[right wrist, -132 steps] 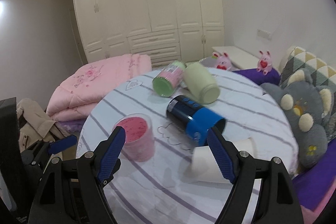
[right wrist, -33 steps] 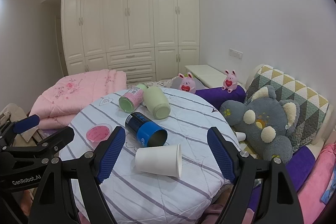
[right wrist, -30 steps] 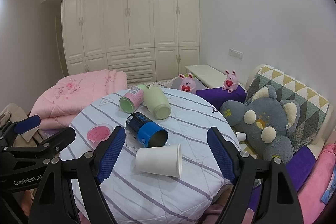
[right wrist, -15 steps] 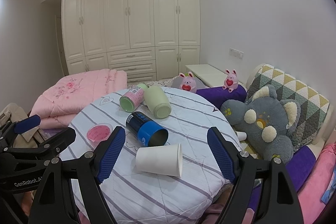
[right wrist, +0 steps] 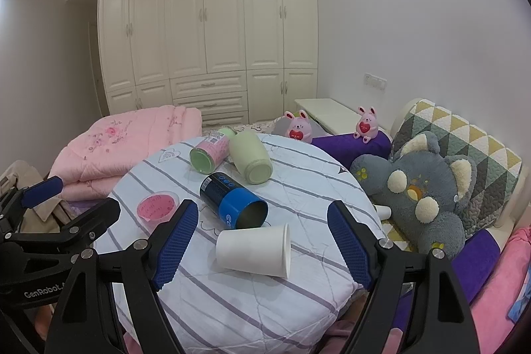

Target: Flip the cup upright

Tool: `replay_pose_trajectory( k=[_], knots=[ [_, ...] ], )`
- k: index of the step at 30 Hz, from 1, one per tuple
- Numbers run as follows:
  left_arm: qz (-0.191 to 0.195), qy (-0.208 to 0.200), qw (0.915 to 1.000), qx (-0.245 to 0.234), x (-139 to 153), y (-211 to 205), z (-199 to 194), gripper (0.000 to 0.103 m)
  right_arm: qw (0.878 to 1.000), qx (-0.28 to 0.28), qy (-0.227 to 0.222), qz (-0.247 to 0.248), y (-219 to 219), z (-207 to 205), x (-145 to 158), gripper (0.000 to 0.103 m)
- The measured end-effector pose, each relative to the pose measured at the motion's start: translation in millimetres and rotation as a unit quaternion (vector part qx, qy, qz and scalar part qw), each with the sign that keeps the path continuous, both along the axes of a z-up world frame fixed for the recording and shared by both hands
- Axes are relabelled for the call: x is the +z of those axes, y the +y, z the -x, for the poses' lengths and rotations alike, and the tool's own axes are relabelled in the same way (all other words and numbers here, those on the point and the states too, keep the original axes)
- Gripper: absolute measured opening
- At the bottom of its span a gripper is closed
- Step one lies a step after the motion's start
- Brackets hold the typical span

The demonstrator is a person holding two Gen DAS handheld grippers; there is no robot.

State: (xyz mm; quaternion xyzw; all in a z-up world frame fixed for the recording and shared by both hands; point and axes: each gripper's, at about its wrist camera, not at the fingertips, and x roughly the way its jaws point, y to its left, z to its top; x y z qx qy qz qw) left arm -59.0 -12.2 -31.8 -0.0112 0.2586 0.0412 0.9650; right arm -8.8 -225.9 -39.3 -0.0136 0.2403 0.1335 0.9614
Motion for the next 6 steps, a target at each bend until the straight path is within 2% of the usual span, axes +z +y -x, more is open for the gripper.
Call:
replay_pose_trajectory(
  k=[6],
  knots=[
    [0.004,0.003,1.0000,0.001,-0.7,2.0,-3.3,0.103,1.000,0.002,0.000,0.003,1.7,-2.1,-0.5,0.082]
  ],
)
